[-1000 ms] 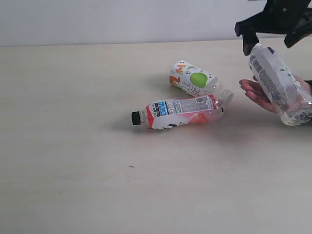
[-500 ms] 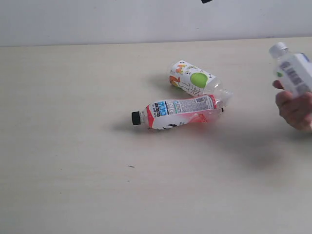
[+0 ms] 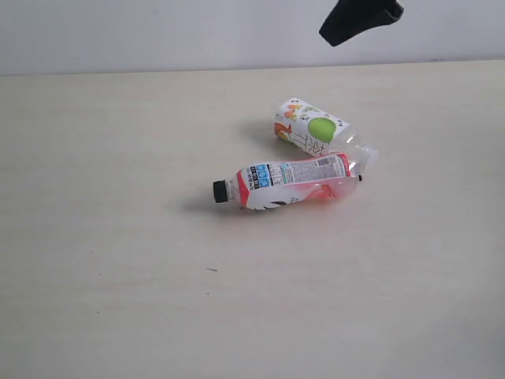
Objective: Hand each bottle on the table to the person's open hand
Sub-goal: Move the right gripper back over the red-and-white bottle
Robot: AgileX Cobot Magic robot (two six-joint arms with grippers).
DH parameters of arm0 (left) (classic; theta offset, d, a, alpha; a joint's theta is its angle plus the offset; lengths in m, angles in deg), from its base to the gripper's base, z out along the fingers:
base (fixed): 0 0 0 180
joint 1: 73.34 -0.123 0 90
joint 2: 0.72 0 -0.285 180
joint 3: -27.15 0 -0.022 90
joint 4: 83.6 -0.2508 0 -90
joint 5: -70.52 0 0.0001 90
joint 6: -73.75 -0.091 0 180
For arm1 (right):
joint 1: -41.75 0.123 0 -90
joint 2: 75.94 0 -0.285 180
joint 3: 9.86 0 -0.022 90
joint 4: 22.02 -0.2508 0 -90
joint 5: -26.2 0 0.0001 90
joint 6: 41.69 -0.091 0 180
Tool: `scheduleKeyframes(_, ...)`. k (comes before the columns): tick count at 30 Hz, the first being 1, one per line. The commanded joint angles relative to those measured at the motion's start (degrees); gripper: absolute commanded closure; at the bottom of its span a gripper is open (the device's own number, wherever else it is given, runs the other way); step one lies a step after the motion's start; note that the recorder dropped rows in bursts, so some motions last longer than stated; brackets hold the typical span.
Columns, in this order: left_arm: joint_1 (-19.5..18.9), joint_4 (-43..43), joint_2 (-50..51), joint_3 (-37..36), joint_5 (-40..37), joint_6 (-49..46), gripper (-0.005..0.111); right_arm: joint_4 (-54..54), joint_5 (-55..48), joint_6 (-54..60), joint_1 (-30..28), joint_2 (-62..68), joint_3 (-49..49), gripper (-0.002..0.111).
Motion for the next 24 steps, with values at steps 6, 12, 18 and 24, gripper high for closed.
scheduleKeyframes(6, -0.16, 0.17, -0.50, -0.19, 0.87, -0.06, 0.106, 2.54, -2.37, 9.66, 6.24, 1.42, -0.98, 0.022)
scheduleKeyframes(12, -0.16, 0.17, -0.50, -0.19, 0.87, -0.06, 0.106, 3.36, -2.37, 13.59, 9.14, 1.58, -2.87, 0.022)
scheduleKeyframes(18, -0.16, 0.17, -0.50, -0.19, 0.87, -0.06, 0.106, 7.02, -2.37, 17.76, 12.16, 1.93, -2.97, 0.023)
scheduleKeyframes(24, -0.16, 0.17, -0.50, -0.19, 0.87, -0.06, 0.106, 7.52, -2.37, 19.50, 14.53, 1.93, -2.97, 0.027)
